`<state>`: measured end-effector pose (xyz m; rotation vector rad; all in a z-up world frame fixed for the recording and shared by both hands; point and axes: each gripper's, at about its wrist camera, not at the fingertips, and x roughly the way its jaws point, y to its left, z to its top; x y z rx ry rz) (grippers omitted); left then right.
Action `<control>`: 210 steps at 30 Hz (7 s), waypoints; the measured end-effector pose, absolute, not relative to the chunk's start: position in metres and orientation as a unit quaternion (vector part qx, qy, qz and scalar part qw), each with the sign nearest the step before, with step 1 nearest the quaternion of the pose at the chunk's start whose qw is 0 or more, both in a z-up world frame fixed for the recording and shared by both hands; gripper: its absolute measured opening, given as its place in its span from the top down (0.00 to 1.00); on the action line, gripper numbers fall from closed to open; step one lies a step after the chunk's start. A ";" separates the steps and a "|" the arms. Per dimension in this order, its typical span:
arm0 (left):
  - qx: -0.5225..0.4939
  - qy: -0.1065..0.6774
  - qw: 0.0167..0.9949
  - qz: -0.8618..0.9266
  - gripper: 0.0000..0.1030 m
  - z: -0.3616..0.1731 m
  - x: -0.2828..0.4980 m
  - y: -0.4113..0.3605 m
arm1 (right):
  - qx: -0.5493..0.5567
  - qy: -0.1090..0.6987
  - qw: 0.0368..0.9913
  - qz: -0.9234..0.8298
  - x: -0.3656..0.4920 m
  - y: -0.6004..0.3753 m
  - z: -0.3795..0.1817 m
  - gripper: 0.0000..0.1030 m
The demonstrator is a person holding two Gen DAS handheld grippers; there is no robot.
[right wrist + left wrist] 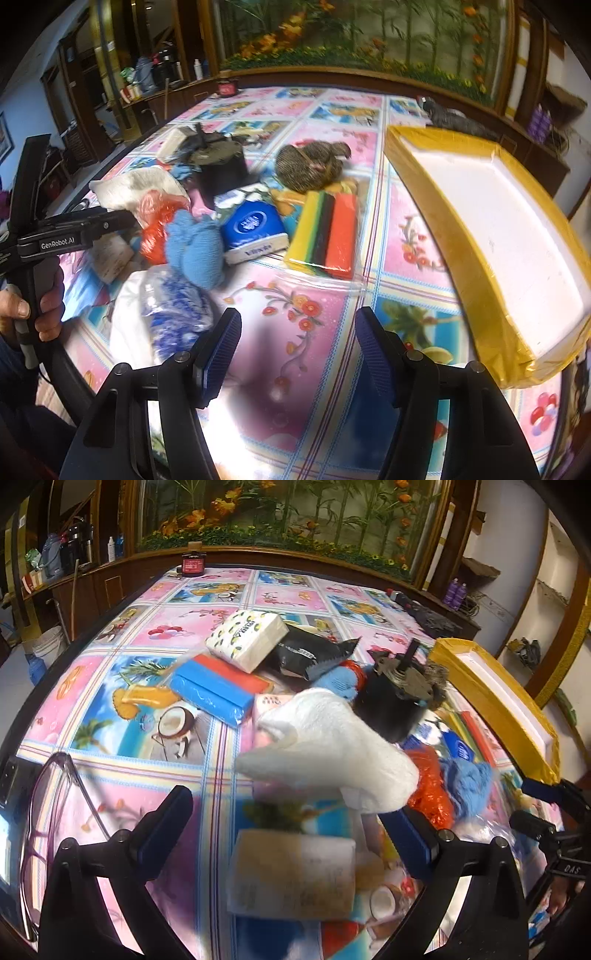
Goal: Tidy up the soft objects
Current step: 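Grasp the white cloth with the left tool while the right tool grasps the clear plastic bag, then carry the white cloth and clear bag over the yellow-rimmed box with both tools, then lower and release the white cloth and clear bag into the box with both tools, then grasp the white sock with the right tool while the left tool grasps the wrapped tissue pack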
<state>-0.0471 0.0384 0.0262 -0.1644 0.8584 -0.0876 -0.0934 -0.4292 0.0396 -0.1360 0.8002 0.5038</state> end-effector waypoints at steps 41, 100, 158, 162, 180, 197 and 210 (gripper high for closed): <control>-0.023 0.419 0.893 -0.161 0.89 0.032 -0.085 0.012 | -0.018 0.395 0.841 0.370 -0.083 -0.385 0.023 0.69; 0.016 0.429 0.871 -0.241 0.89 0.073 0.114 -0.335 | 0.123 0.366 0.917 0.103 0.012 -0.607 0.065 0.69; -0.042 0.472 0.859 -0.193 0.39 0.079 0.151 -0.265 | 0.152 0.298 0.940 0.065 0.009 -0.559 0.104 0.14; -0.065 0.494 0.846 -0.191 0.39 0.070 0.157 -0.252 | 0.121 0.311 0.940 0.073 -0.006 -0.539 0.094 0.14; -0.129 0.473 0.832 -0.260 0.39 0.117 0.125 -0.214 | 0.108 0.394 0.911 0.046 0.050 -0.536 0.063 0.27; -0.056 0.320 0.925 -0.198 0.39 0.161 -0.035 -0.057 | 0.101 0.232 0.947 0.196 -0.125 -0.506 0.097 0.14; -0.049 0.396 0.911 -0.105 0.39 0.068 -0.067 0.036 | 0.017 0.326 0.881 0.343 -0.150 -0.392 0.035 0.14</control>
